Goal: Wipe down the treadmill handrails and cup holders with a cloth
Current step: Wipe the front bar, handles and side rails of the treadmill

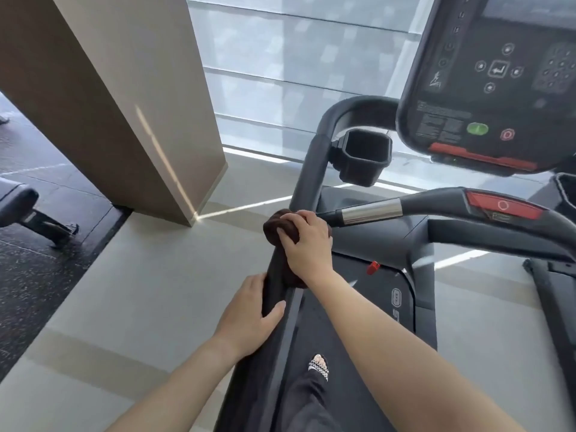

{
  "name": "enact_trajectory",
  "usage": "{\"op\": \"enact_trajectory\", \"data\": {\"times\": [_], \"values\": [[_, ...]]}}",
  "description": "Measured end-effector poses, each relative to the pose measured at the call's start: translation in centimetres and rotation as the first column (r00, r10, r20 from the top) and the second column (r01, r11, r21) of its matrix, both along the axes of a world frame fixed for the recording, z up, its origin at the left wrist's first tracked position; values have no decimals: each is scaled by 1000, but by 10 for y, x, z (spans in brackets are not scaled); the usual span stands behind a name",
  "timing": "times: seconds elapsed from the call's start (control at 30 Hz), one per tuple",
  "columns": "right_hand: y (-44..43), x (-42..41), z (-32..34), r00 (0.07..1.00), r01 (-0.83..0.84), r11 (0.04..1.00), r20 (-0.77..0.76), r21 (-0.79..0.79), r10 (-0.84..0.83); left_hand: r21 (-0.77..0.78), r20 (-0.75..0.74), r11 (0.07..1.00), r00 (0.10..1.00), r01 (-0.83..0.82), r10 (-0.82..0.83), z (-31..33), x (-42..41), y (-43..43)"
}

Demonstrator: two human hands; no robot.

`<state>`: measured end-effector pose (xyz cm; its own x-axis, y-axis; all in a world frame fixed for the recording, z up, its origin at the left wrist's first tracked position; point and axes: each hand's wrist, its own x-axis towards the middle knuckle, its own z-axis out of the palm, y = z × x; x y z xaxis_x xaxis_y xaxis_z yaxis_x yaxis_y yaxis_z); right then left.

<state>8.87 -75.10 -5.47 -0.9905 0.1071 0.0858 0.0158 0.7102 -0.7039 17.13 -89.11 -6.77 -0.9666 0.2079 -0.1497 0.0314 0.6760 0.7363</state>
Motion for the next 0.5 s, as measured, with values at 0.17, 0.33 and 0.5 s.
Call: {"op": "enact_trajectory", "data": {"times": [0.17,0.33,0.5], "values": [[49,-49,13,999,-3,981,-54,-195,-7,-42,-48,996,996,-76,74,6,-78,44],[108,-96,38,986,15,959,-153,-284,-61,-109,-113,987,988,-115,102,7,-155,85],[154,-151,48,967,71,996,-242,-58,-83,-180,-138,974,984,-137,113,10,-219,120]]}}
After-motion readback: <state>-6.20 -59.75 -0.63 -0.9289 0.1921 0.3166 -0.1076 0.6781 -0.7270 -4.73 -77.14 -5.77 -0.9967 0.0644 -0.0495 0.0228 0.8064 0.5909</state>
